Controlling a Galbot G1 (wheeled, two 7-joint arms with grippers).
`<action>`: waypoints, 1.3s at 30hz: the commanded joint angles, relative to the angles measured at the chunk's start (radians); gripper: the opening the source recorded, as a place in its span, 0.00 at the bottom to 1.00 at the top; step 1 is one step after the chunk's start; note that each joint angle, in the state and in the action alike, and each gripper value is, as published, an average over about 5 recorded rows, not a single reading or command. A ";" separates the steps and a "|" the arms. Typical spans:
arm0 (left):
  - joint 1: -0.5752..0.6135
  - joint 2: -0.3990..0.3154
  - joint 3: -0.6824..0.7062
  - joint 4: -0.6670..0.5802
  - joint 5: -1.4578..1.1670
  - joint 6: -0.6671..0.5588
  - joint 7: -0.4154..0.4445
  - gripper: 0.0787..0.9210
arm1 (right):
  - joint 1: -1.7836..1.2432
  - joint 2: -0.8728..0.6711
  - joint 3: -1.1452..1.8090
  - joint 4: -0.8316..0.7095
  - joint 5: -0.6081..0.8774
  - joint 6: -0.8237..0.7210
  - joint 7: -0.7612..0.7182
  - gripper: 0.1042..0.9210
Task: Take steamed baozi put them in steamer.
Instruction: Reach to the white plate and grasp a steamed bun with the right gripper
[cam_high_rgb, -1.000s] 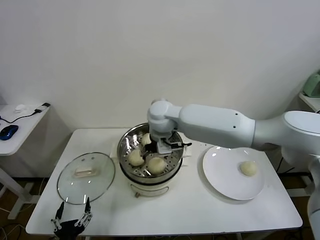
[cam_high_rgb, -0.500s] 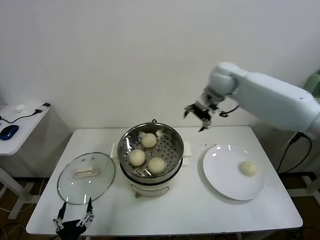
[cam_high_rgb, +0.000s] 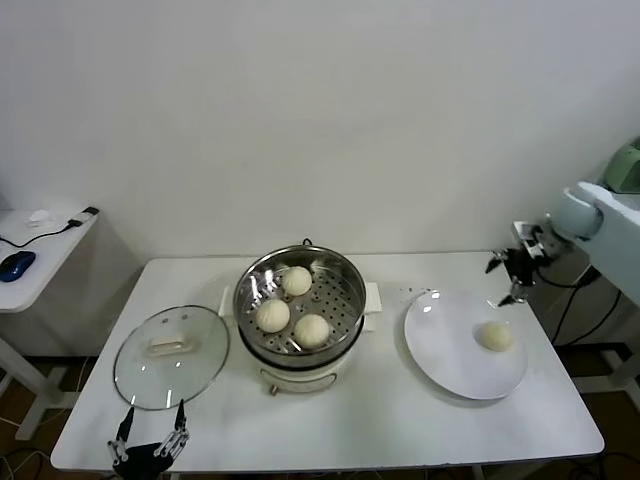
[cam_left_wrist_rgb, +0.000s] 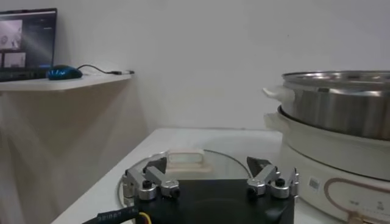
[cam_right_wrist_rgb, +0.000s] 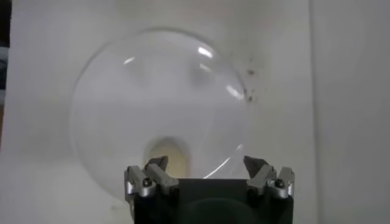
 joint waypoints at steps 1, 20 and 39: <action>0.004 -0.003 -0.001 0.002 0.003 -0.003 0.000 0.88 | -0.204 -0.034 0.103 -0.062 -0.027 -0.046 0.026 0.88; 0.015 -0.013 -0.012 0.001 0.008 -0.010 -0.005 0.88 | -0.220 0.100 0.121 -0.162 -0.111 -0.018 0.072 0.88; 0.010 -0.016 -0.018 0.001 0.005 -0.008 -0.007 0.88 | -0.136 0.081 0.080 -0.105 -0.107 -0.002 0.055 0.53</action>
